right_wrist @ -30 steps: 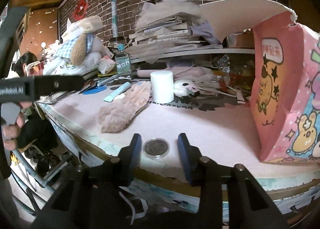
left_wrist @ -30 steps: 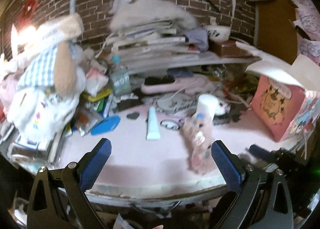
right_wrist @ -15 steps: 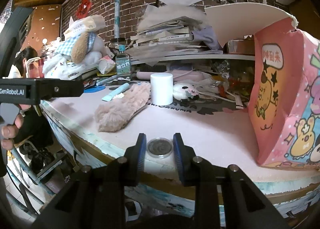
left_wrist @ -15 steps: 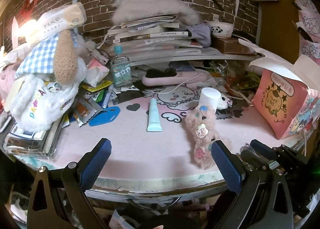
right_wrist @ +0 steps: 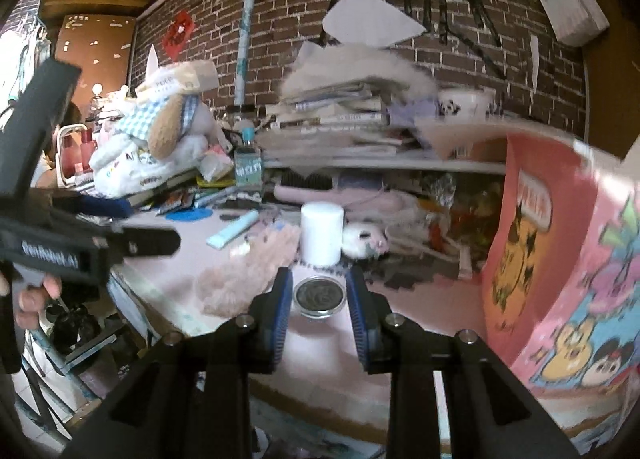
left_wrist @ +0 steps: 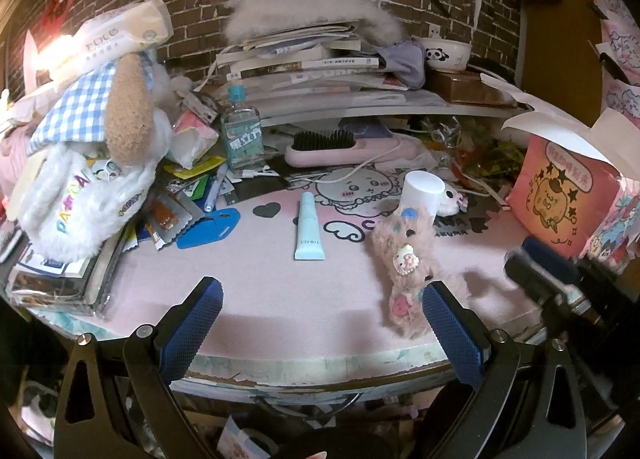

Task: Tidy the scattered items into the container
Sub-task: 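Lift the tin and carry it over the white box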

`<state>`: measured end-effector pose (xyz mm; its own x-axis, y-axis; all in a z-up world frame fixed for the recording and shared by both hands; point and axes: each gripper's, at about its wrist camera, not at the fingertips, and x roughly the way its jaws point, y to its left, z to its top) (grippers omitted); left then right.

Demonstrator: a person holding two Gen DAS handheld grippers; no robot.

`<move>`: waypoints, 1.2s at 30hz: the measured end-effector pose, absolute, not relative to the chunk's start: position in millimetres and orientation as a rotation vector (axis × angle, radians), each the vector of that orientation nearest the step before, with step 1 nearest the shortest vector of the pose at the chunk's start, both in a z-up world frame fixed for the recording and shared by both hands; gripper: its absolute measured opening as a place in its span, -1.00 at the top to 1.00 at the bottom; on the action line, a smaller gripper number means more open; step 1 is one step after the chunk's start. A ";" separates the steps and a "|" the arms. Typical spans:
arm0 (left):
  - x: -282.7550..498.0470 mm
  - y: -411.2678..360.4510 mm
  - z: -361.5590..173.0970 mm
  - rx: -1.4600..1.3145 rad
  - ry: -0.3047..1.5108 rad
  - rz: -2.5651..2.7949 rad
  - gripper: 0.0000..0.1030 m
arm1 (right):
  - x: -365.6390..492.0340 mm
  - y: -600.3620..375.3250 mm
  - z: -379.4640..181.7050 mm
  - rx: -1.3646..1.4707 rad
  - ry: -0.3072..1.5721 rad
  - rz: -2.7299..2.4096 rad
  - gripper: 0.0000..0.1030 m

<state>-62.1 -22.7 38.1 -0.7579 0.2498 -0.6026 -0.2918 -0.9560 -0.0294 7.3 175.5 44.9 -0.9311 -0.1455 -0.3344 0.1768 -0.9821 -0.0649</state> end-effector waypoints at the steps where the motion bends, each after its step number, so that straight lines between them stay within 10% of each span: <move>1: -62.4 -22.2 37.5 -0.915 0.097 2.700 -0.94 | 7.4 174.9 48.9 0.480 0.150 -2.934 0.52; 20: -62.1 -15.3 35.6 -0.928 0.120 2.689 -0.94 | 20.2 165.7 147.1 0.165 0.281 -2.920 0.52; 36: -61.2 1.6 40.0 -0.911 0.148 2.646 -0.94 | -15.7 272.4 202.6 0.607 0.164 -3.066 0.52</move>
<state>-61.2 1.6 40.0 -0.7377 0.2803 -0.6142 -0.3470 -0.9378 -0.0112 -15.7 272.4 202.6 -0.9248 0.0086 -0.3803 0.0320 -0.9944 -0.1003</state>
